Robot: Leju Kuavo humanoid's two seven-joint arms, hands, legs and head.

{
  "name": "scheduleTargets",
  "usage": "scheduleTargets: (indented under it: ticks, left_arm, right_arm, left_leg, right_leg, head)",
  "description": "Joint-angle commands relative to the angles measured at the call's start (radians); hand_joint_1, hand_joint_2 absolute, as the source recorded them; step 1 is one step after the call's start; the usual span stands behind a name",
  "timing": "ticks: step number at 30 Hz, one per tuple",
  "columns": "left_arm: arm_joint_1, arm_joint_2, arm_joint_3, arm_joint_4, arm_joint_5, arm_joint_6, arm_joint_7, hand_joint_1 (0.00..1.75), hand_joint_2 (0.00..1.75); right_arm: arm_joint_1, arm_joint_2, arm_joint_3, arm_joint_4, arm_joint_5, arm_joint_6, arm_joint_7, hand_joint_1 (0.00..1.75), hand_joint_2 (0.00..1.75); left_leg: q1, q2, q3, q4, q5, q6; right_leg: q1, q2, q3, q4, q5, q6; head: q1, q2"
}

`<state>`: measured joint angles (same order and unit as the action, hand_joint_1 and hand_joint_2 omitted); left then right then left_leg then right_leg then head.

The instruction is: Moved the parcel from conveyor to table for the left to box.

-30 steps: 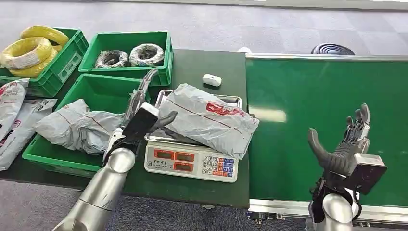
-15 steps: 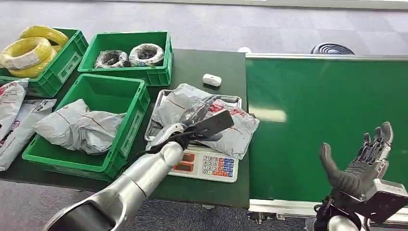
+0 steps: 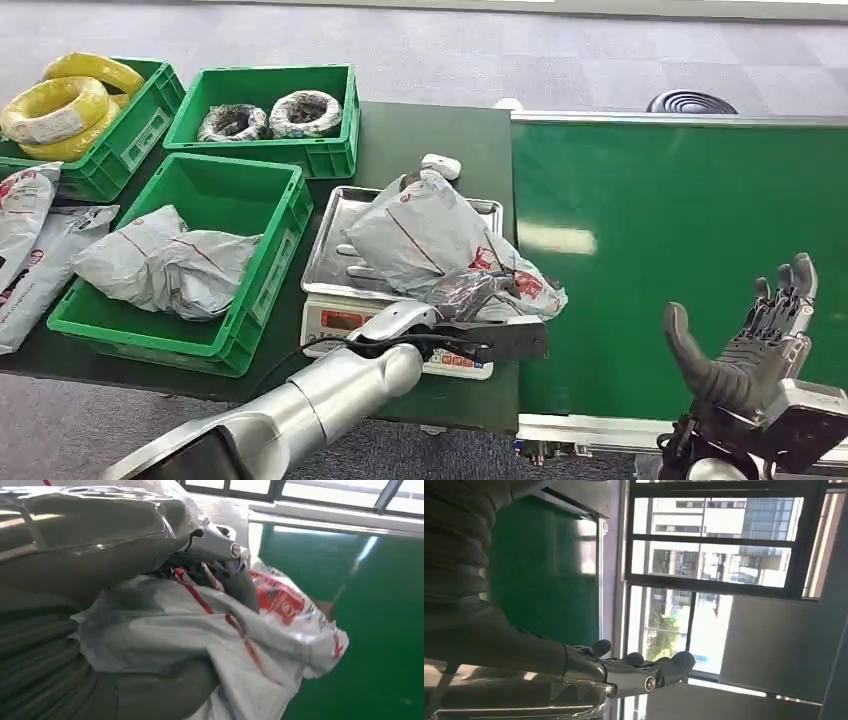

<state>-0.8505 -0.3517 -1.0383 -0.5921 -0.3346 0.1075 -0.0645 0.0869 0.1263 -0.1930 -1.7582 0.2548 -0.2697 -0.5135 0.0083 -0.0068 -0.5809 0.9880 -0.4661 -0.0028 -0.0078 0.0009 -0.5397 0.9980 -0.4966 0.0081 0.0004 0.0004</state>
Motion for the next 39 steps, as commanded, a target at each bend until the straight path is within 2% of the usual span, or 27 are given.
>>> scheduleTargets:
  ticks: [1, 5, 9, 15, 17, 19, 24, 25, 31, 38, 39]
  left_arm:
    - [-0.042, 0.003, -0.042, 0.013, 0.012, 0.044, -0.006, 1.75, 1.75]
    - [-0.049, 0.003, 0.037, 0.015, 0.024, 0.094, -0.036, 1.75, 1.75]
    - [-0.064, 0.010, 0.196, -0.019, 0.001, 0.179, -0.106, 1.75, 1.75]
    - [-0.044, 0.071, 0.483, -0.298, -0.126, 0.251, -0.105, 1.75, 1.75]
    - [-0.044, 0.087, 0.544, -0.362, -0.143, 0.224, -0.093, 1.75, 1.75]
    - [-0.060, 0.106, 0.618, -0.410, -0.157, 0.298, -0.112, 1.75, 1.75]
    - [-0.070, 0.123, 0.648, -0.436, -0.163, 0.301, -0.110, 1.75, 1.75]
    - [-0.076, 0.174, 0.763, -0.480, -0.126, 0.325, -0.105, 1.75, 1.75]
    - [-0.055, 0.226, 0.845, -0.448, -0.110, 0.333, -0.105, 1.75, 1.75]
    - [-0.056, 0.220, 0.856, -0.435, -0.109, 0.332, -0.120, 1.75, 1.75]
    - [-0.058, 0.226, 0.856, -0.420, -0.135, 0.333, -0.076, 1.75, 1.75]
  right_arm:
    - [-0.028, 0.009, -0.020, 0.025, 0.010, 0.016, 0.013, 0.00, 1.75]
    - [-0.022, 0.015, -0.022, 0.023, 0.013, 0.018, 0.016, 0.00, 1.75]
    - [-0.013, 0.023, -0.017, 0.025, 0.020, 0.017, 0.014, 0.00, 1.75]
    - [0.009, 0.028, -0.017, 0.026, 0.024, 0.007, 0.008, 0.00, 1.75]
    - [0.016, 0.029, -0.016, 0.029, 0.022, 0.005, 0.003, 0.00, 1.75]
    - [0.025, 0.035, -0.018, 0.031, 0.022, 0.001, 0.000, 0.00, 1.75]
    - [0.030, 0.040, -0.019, 0.028, 0.023, -0.003, -0.002, 0.00, 1.75]
    - [0.039, 0.045, -0.038, 0.036, 0.035, -0.017, 0.002, 0.00, 1.75]
    - [0.038, 0.052, -0.050, 0.045, 0.044, -0.027, 0.004, 0.00, 1.75]
    - [0.039, 0.053, -0.050, 0.041, 0.048, -0.026, 0.005, 0.00, 1.75]
    - [0.038, 0.054, -0.051, 0.041, 0.049, -0.028, 0.007, 0.00, 1.75]
  left_leg:
    - [0.000, 0.001, 0.000, 0.000, 0.000, 0.000]
    - [0.000, 0.002, 0.001, -0.001, 0.000, 0.000]
    - [0.000, 0.002, 0.000, 0.000, 0.000, 0.000]
    - [0.000, 0.003, -0.002, 0.001, 0.000, 0.000]
    - [0.000, 0.003, -0.001, 0.001, 0.000, 0.000]
    - [0.000, 0.003, -0.001, 0.000, 0.000, 0.000]
    - [0.000, 0.005, -0.001, 0.001, 0.000, -0.001]
    - [0.000, 0.005, -0.001, 0.000, 0.000, 0.000]
    - [0.000, 0.006, 0.002, -0.002, 0.000, 0.000]
    - [0.000, 0.002, 0.001, -0.001, 0.000, 0.000]
    - [0.000, 0.002, 0.001, -0.001, 0.000, 0.000]
  right_leg:
    - [0.000, 0.000, 0.000, 0.000, 0.000, 0.000]
    - [0.000, 0.001, 0.000, -0.001, 0.001, 0.000]
    - [0.000, 0.001, -0.001, 0.000, 0.001, 0.000]
    - [0.000, 0.002, -0.003, 0.001, 0.001, 0.000]
    - [0.000, 0.002, -0.003, 0.001, 0.001, 0.000]
    - [0.000, 0.002, -0.002, 0.001, 0.000, 0.000]
    - [0.000, 0.004, -0.003, 0.002, 0.001, -0.001]
    - [0.000, 0.004, -0.003, 0.001, 0.001, -0.001]
    - [0.000, 0.005, 0.000, -0.001, 0.001, 0.000]
    - [0.001, 0.001, 0.000, 0.000, 0.000, 0.000]
    - [0.001, 0.001, 0.001, -0.001, 0.001, 0.000]
  head:
    - [0.000, 0.000]
    - [0.000, 0.000]
    - [0.000, 0.000]
    - [0.000, 0.000]
    - [0.000, 0.000]
    - [0.000, 0.000]
    - [0.000, 0.000]
    - [0.000, 0.000]
    - [0.000, 0.000]
    - [0.000, 0.000]
    - [0.000, 0.000]
